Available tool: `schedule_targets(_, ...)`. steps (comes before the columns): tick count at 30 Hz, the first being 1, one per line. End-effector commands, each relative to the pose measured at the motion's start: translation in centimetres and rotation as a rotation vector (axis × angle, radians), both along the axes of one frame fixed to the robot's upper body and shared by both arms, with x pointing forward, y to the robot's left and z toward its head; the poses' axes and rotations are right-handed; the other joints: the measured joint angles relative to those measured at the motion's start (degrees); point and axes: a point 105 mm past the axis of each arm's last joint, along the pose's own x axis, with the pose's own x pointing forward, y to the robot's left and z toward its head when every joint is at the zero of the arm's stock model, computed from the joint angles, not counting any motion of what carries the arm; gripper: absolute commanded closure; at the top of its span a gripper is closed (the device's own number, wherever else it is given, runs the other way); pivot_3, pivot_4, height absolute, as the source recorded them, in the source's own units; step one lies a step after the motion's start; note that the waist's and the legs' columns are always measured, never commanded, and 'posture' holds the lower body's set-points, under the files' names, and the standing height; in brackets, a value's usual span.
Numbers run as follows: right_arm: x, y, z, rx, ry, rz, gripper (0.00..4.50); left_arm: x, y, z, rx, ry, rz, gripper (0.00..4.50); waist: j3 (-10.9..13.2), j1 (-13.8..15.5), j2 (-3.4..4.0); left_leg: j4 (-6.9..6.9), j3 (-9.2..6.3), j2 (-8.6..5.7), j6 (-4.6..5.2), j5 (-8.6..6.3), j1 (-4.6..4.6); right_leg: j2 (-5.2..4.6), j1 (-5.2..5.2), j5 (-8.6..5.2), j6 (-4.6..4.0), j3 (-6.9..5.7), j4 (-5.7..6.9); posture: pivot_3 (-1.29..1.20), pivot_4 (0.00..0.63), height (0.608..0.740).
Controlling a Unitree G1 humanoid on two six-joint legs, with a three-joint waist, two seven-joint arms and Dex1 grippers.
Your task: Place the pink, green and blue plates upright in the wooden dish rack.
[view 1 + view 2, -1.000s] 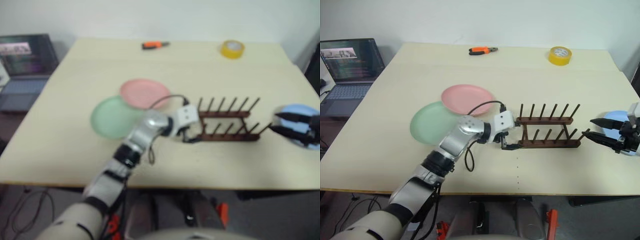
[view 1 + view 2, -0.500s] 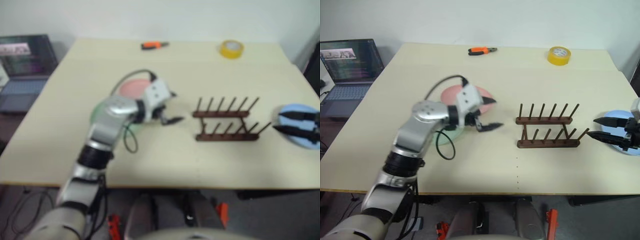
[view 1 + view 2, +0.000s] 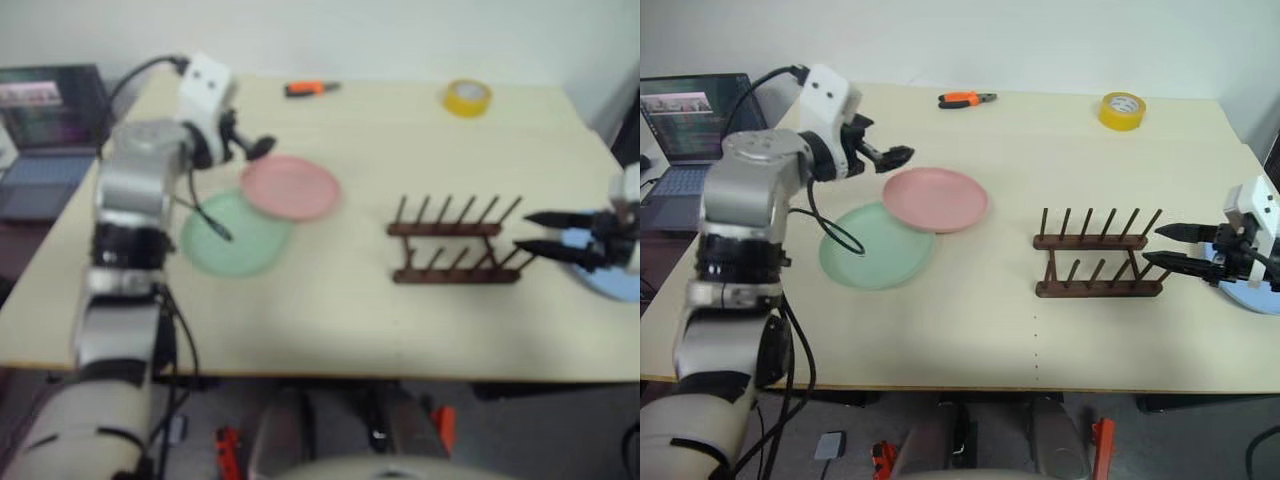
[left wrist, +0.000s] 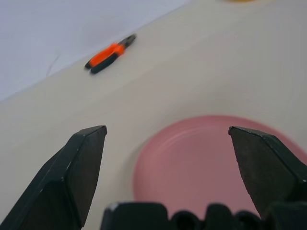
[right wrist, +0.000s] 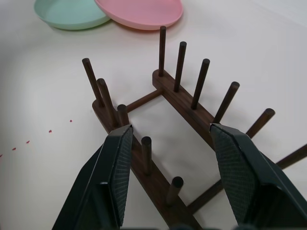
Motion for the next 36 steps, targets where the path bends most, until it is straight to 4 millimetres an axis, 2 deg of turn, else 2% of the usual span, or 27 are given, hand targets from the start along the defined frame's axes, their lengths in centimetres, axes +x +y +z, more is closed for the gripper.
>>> schedule_targets(1, -0.5, 0.7, 0.5, -0.008, -0.040, 0.021, 1.68, 0.7, 1.5, -0.2, -0.033, 0.055, 0.054, 0.02, 0.0, 0.0, 0.00, 0.00, 0.00, 0.00, 0.00, 0.00, 0.00, 0.00, 0.00, 0.00, 0.00, 0.00, 0.01, 0.00, 0.150, 0.740)
schedule_targets(4, -1.0, 0.5, 0.1, 0.003, -0.031, 0.005, 1.68, 0.9, 2.0, -1.2, -0.030, 0.109, 0.059, 0.02, 0.0, 0.0, -0.01, -0.01, -0.01, 0.02, 0.00, 0.00, -0.05, -0.01, -0.03, 0.00, 0.00, -0.02, 0.00, 0.00, 0.150, 0.740)
schedule_targets(8, -1.1, 0.8, -0.3, 0.013, -0.031, -0.002, 1.68, 1.0, 3.0, -3.5, -0.023, 0.178, 0.079, 0.02, 0.0, 0.0, -0.01, 0.01, 0.05, 0.02, 0.00, 0.00, -0.10, -0.04, -0.09, 0.01, 0.01, 0.03, 0.01, 0.00, 0.150, 0.740)
schedule_targets(19, -1.6, 0.9, -0.3, 0.031, -0.035, -0.015, 1.68, 1.6, 1.4, -6.2, -0.031, 0.242, 0.052, 0.02, 0.0, 0.3, -0.01, 0.05, 0.06, 0.02, 0.00, 0.00, -0.22, -0.06, -0.17, 0.03, 0.04, 0.04, 0.03, 0.00, 0.150, 0.740)
schedule_targets(23, -1.8, 1.1, 0.6, 0.059, -0.063, -0.006, 1.68, 1.7, 1.1, -6.8, -0.035, 0.255, 0.053, 0.02, 0.0, 0.2, -0.01, 0.06, 0.05, 0.01, 0.00, 0.00, -0.22, -0.03, -0.19, 0.04, 0.05, 0.02, 0.05, 0.00, 0.150, 0.740)
schedule_targets(26, -2.1, 1.5, 2.3, 0.127, -0.114, 0.017, 1.68, 1.8, 1.1, -6.7, -0.036, 0.255, 0.053, 0.02, 0.0, 0.1, -0.01, 0.06, 0.04, 0.01, 0.00, 0.00, -0.22, 0.00, -0.20, 0.04, 0.04, 0.02, 0.07, 0.00, 0.150, 0.740)
schedule_targets(30, -2.3, 1.7, 3.5, 0.142, -0.146, 0.032, 1.68, 1.9, 1.2, -6.9, -0.030, 0.257, 0.060, 0.02, 0.0, 0.1, -0.02, 0.06, 0.04, 0.02, 0.00, 0.00, -0.23, 0.00, -0.19, 0.04, 0.05, 0.02, 0.06, 0.00, 0.150, 0.740)
schedule_targets(36, -2.3, 2.3, 3.6, 0.136, -0.158, 0.038, 1.68, 2.1, 1.0, -7.1, -0.028, 0.252, 0.055, 0.02, 0.0, 0.1, -0.02, 0.08, 0.05, 0.02, 0.00, 0.00, -0.23, -0.03, -0.19, 0.05, 0.07, 0.03, 0.06, 0.00, 0.150, 0.740)
